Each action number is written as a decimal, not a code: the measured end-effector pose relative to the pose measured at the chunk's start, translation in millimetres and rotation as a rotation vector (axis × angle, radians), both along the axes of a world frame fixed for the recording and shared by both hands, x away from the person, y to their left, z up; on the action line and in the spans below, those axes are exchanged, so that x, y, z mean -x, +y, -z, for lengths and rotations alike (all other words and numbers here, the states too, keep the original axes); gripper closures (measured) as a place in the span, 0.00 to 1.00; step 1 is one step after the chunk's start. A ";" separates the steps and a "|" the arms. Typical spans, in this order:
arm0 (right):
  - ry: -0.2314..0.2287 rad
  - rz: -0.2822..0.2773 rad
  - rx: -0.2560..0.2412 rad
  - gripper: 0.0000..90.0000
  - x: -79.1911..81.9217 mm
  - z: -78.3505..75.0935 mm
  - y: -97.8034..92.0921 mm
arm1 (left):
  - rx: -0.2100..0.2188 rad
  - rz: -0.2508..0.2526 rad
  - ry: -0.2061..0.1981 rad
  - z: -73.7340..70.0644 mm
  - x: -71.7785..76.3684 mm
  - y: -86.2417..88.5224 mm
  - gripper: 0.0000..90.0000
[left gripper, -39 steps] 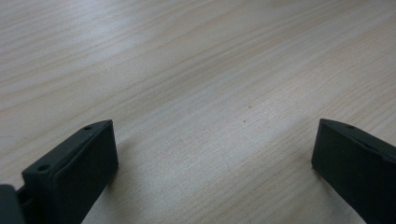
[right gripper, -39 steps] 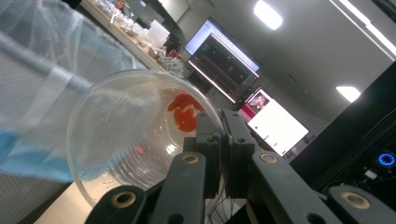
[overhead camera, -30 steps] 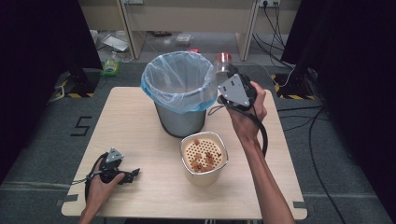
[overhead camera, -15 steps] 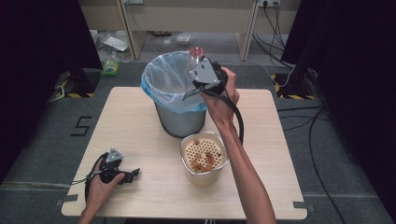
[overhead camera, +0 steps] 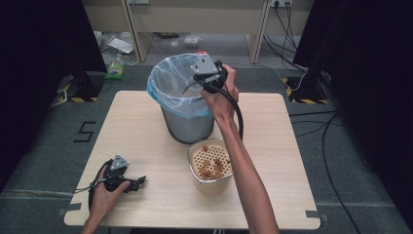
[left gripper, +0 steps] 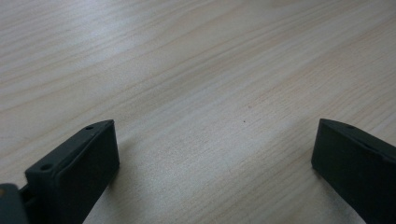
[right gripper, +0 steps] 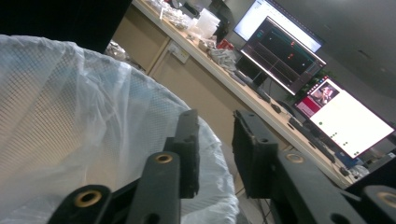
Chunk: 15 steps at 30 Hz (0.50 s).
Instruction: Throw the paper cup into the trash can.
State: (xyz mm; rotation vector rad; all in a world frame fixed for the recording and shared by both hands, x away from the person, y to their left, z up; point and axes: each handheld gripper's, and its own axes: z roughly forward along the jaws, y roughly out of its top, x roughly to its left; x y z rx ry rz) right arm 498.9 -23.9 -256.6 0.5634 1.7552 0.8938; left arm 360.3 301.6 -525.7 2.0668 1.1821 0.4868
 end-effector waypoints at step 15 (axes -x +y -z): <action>0.098 0.025 -0.141 0.64 24.4 -6.2 -72.6 | -0.001 0.002 -0.001 -0.1 0.1 -0.1 0.00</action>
